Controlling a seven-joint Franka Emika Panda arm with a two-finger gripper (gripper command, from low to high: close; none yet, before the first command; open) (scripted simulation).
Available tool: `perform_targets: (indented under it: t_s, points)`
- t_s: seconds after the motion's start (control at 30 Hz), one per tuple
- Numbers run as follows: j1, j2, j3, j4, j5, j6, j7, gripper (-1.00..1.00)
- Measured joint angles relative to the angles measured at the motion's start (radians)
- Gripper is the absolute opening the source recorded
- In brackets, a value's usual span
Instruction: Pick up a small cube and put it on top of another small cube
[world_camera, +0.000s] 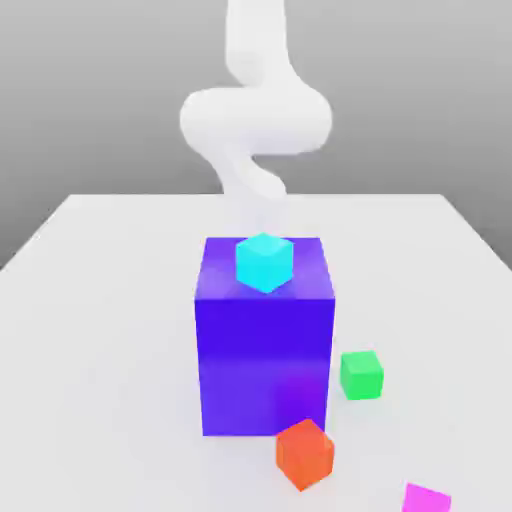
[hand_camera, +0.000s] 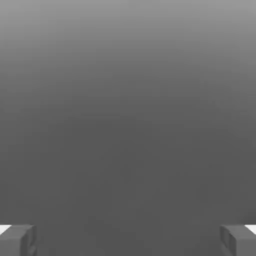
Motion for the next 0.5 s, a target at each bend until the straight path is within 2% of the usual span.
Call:
perform_targets:
  t_s: [0.5]
  points:
    - [0.153,0.55,0.0,0.038,0.009,0.146,-0.397,0.0]
